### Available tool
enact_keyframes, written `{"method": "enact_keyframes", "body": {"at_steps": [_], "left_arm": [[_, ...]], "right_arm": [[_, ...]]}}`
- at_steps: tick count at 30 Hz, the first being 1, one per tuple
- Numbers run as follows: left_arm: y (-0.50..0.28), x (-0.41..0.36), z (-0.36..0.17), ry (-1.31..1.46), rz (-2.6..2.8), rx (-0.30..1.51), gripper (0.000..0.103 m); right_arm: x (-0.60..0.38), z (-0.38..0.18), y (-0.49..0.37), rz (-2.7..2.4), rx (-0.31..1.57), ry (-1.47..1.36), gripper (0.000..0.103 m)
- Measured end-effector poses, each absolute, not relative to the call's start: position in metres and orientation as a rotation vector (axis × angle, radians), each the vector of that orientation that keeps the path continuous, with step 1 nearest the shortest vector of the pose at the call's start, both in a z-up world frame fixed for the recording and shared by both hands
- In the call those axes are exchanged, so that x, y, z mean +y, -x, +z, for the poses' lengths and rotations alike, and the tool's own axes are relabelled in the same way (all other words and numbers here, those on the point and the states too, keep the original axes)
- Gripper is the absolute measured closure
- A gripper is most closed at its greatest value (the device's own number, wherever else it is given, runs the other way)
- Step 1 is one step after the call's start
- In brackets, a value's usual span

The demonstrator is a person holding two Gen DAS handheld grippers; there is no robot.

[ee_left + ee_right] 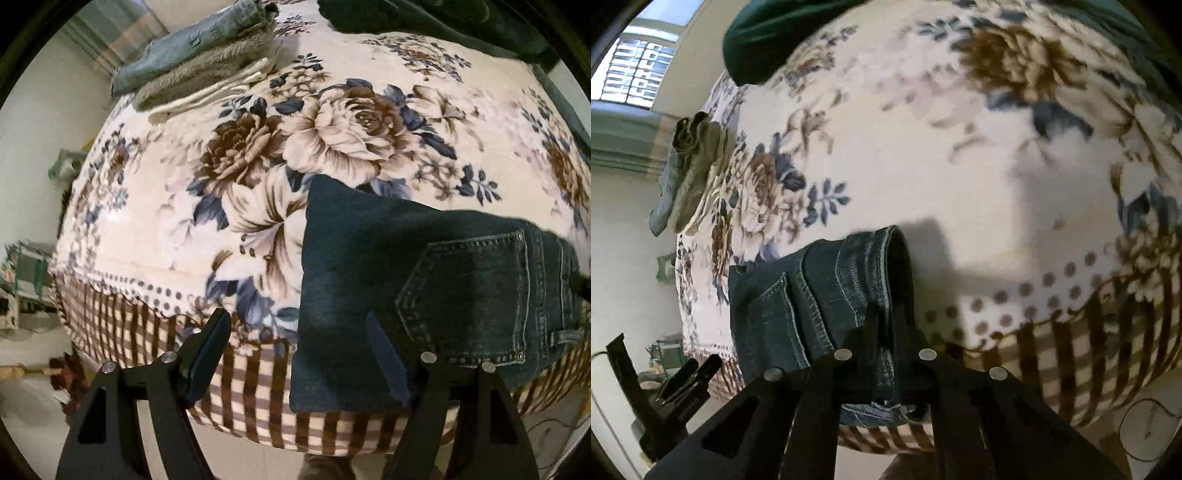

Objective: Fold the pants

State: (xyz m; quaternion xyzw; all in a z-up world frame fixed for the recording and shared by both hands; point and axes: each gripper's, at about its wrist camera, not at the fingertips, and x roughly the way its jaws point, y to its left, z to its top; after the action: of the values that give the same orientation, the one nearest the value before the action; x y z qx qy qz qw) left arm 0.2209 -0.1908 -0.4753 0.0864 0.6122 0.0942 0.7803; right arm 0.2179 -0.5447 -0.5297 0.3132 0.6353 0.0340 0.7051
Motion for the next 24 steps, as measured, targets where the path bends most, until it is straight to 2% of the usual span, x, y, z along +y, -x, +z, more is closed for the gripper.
{"method": "enact_keyframes", "body": {"at_steps": [2,4,5,6,7,8,9,10,14,15,16,17,18,19,21,24], "left_arm": [[-0.226,-0.183,-0.477,-0.160,0.216,1.325,0.029],[-0.239,-0.170,-0.481,-0.096,0.219,1.320,0.029],[-0.246,-0.166,-0.482,-0.075,0.220,1.314,0.029],[-0.254,-0.161,-0.485,-0.040,0.205,1.310,0.029],[-0.267,-0.155,-0.490,0.015,0.180,1.313,0.029],[-0.280,-0.150,-0.498,0.082,0.149,1.327,0.029],[-0.289,-0.147,-0.504,0.129,0.123,1.341,0.029],[-0.303,-0.142,-0.515,0.201,0.088,1.367,0.029],[-0.342,-0.133,-0.562,0.330,0.041,1.466,0.029],[-0.349,-0.132,-0.576,0.369,0.015,1.493,0.032],[-0.352,-0.132,-0.581,0.377,-0.001,1.493,0.061],[-0.354,-0.133,-0.583,0.369,-0.010,1.475,0.073],[-0.354,-0.135,-0.583,0.347,-0.021,1.454,0.075],[-0.354,-0.135,-0.583,0.342,-0.029,1.447,0.076],[-0.352,-0.132,-0.587,0.364,-0.028,1.447,0.077],[-0.354,-0.118,-0.597,0.484,0.002,1.461,0.078]], "right_arm": [[-0.545,-0.544,-0.221,0.122,1.477,-0.742,0.096],[-0.546,-0.553,-0.225,0.162,1.520,-0.784,0.087],[-0.548,-0.554,-0.228,0.161,1.533,-0.797,0.086],[-0.548,-0.555,-0.230,0.170,1.534,-0.813,0.079],[-0.549,-0.557,-0.233,0.188,1.531,-0.841,0.061],[-0.549,-0.560,-0.235,0.196,1.525,-0.869,0.051],[-0.548,-0.562,-0.238,0.198,1.521,-0.886,0.037],[-0.547,-0.567,-0.241,0.206,1.522,-0.901,0.034],[-0.529,-0.591,-0.254,0.239,1.590,-0.920,0.034],[-0.526,-0.594,-0.255,0.247,1.591,-0.921,0.036],[-0.524,-0.594,-0.254,0.245,1.564,-0.911,0.052],[-0.523,-0.593,-0.253,0.229,1.556,-0.881,0.062],[-0.523,-0.592,-0.252,0.213,1.559,-0.850,0.076],[-0.524,-0.590,-0.250,0.200,1.554,-0.834,0.080],[-0.528,-0.585,-0.246,0.173,1.531,-0.810,0.084],[-0.529,-0.577,-0.243,0.146,1.511,-0.750,0.084]]}}
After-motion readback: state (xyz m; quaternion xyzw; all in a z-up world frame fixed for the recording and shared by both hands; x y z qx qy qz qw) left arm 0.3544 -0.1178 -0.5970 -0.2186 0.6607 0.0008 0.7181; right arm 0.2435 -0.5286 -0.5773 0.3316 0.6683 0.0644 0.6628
